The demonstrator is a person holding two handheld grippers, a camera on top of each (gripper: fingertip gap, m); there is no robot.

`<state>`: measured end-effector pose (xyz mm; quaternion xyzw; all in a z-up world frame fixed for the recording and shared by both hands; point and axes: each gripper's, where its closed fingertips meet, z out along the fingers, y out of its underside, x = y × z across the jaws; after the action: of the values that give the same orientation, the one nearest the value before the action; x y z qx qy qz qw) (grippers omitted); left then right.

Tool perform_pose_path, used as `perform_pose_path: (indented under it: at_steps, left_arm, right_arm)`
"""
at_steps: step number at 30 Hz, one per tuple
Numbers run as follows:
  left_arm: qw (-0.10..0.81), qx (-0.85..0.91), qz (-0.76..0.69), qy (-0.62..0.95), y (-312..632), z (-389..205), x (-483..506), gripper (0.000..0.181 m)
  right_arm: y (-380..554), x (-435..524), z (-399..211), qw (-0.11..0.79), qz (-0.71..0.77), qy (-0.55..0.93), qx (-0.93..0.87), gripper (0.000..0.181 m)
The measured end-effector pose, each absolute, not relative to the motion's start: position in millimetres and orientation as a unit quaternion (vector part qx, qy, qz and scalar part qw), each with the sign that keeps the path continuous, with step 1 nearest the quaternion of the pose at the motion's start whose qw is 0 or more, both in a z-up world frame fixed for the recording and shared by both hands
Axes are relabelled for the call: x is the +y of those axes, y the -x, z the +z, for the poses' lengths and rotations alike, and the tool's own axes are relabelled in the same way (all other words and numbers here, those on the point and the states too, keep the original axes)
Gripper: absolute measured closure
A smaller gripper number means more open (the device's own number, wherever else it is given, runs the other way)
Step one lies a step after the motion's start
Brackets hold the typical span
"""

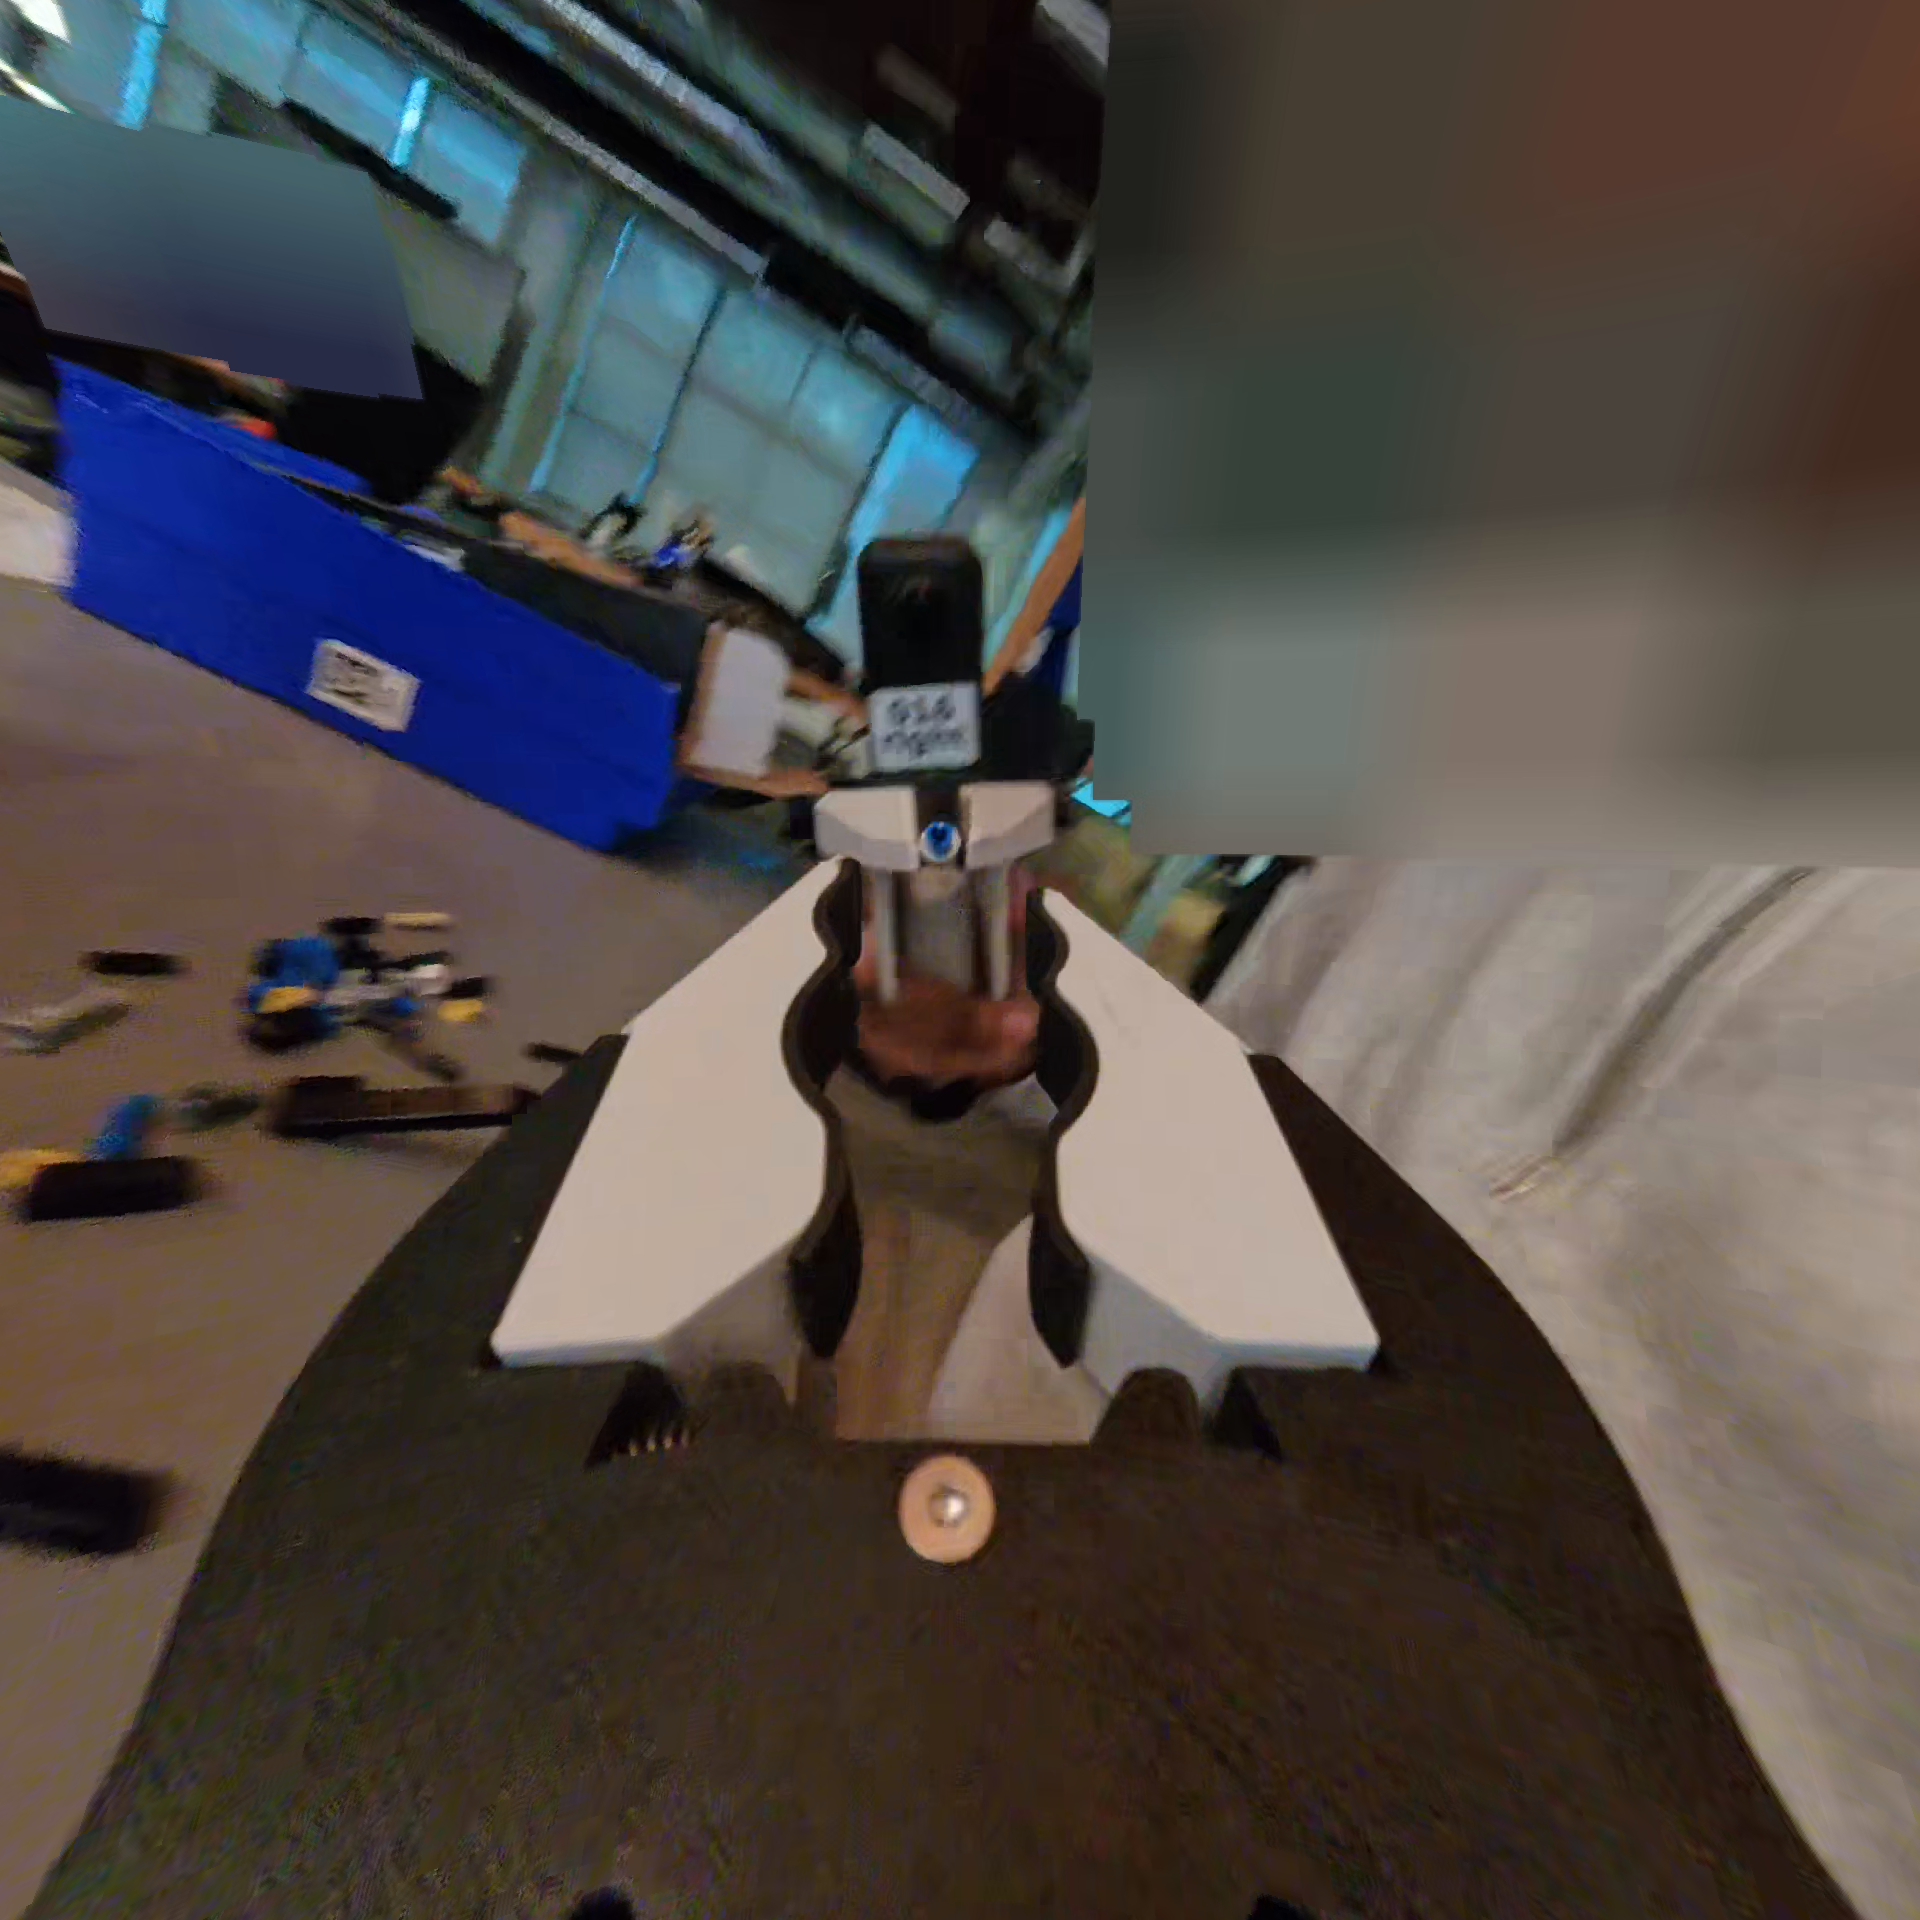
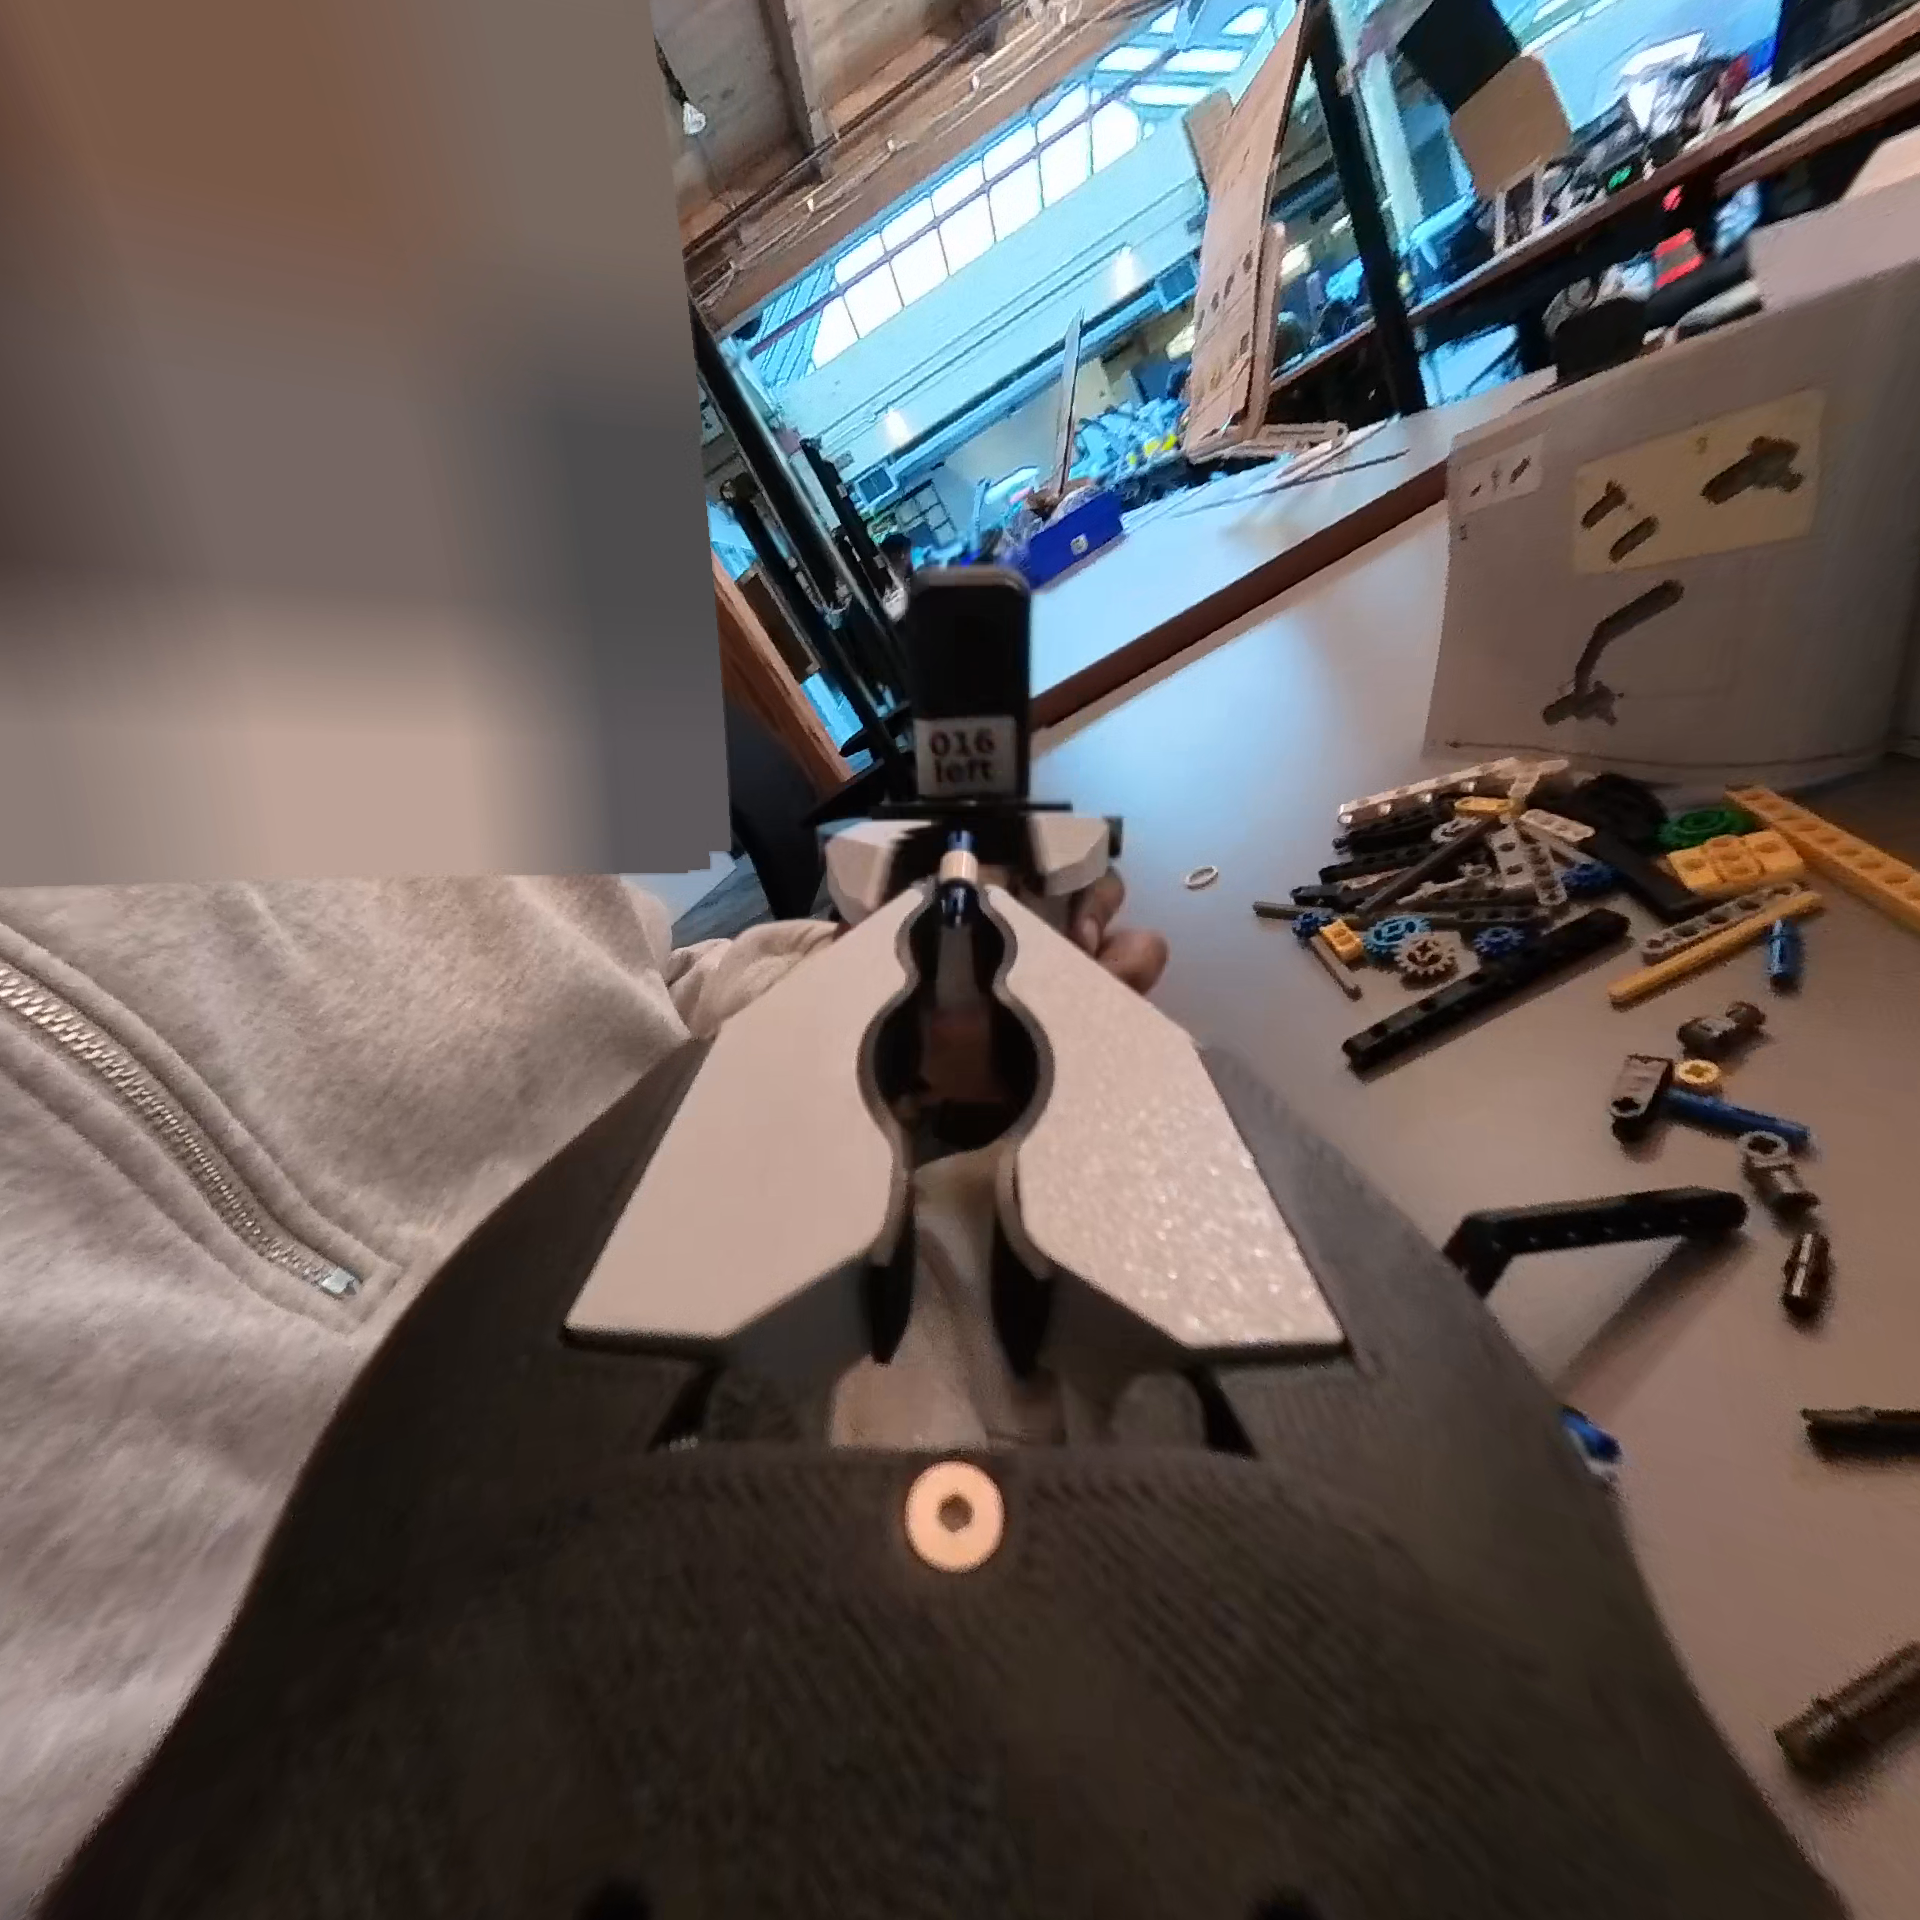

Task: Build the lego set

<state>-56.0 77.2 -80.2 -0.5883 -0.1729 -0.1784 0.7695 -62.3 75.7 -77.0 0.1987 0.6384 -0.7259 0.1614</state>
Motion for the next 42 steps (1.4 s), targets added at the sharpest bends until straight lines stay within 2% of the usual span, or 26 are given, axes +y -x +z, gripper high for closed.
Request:
perform_pose_path:
  at_steps: [2, 5, 10, 23, 31, 42]
  left_arm:
    - [0.753, -0.159, -0.11, 0.629, 58, -89, 78, 0.152]
    - [0.732, -0.136, -0.086, 0.662, 54, -98, 82, 0.154]
    - [0.691, -0.096, -0.043, 0.715, 45, -116, 90, 0.166]
    - [0.693, -0.075, -0.028, 0.717, 42, -114, 89, 0.172]
    - [0.692, -0.067, -0.025, 0.719, 40, -114, 88, 0.169]
    - [0.674, -0.049, -0.005, 0.737, 36, -119, 90, 0.175]
  right_arm:
    - [62, 77, -85, 0.176, -0.706, -0.201, 0.656, 0.179]
    - [57, 75, -108, 0.19, -0.651, -0.202, 0.707, 0.179]
    - [49, 74, -121, 0.195, -0.617, -0.189, 0.738, 0.178]
    - [45, 77, -119, 0.276, -0.625, -0.201, 0.702, 0.179]
    - [42, 77, -120, 0.301, -0.623, -0.199, 0.694, 0.179]
    - [39, 76, -119, 0.315, -0.621, -0.199, 0.69, 0.179]
